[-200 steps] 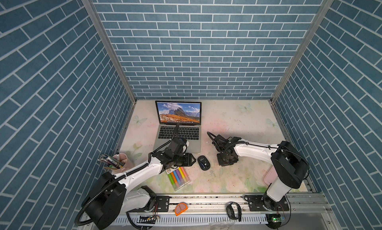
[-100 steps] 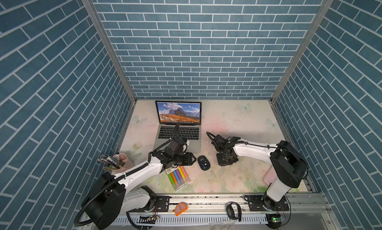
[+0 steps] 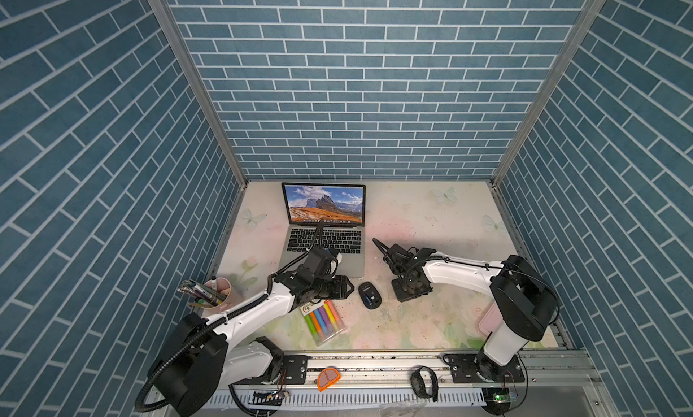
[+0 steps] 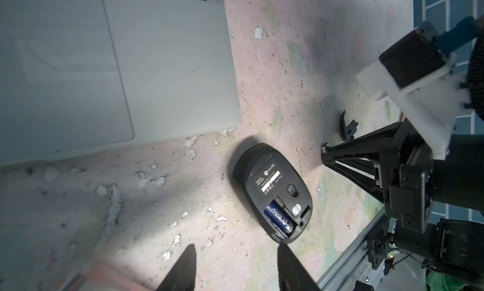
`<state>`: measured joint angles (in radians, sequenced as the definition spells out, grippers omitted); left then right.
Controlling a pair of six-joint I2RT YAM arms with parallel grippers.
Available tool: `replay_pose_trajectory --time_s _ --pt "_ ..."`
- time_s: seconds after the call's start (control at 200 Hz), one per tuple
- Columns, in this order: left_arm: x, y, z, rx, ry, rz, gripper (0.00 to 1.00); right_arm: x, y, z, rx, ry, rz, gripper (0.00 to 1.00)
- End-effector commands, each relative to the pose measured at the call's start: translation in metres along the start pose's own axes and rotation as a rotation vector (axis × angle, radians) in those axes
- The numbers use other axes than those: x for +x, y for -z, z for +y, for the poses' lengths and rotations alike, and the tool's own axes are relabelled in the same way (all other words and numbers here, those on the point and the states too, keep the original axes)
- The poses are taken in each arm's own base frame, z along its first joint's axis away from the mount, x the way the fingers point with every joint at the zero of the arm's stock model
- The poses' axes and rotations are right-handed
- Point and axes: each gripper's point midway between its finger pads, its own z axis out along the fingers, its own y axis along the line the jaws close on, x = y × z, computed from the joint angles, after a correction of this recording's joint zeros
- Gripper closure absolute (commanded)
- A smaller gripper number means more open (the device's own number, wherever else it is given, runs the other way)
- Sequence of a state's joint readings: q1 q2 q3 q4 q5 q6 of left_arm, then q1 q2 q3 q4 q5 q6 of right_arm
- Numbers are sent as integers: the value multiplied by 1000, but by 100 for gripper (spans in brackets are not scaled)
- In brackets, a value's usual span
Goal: Insert the wireless mouse receiver into the laptop
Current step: Pick up the USB plug at the center of the board, then adjust the laptop at the center of the board.
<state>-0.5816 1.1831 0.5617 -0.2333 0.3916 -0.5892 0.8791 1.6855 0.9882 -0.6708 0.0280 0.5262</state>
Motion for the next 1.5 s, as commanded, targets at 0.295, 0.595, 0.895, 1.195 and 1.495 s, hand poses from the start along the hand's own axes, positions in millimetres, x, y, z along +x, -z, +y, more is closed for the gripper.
replay_pose_trajectory --time_s 0.295,0.595,0.895,1.195,1.495 --pt "-37 48 44 -20 105 -47 46 -28 34 10 -18 418 -153 86" --pt "-101 74 101 -123 205 -127 44 -59 43 14 10 628 -246 83" --pt "-163 76 165 -263 299 -236 44 -93 37 12 -19 618 -268 83" --pt "-195 86 236 -473 508 -330 54 -126 38 12 -10 629 -377 83" --pt "-227 65 262 -429 612 -352 57 -150 32 15 -20 671 -418 83"
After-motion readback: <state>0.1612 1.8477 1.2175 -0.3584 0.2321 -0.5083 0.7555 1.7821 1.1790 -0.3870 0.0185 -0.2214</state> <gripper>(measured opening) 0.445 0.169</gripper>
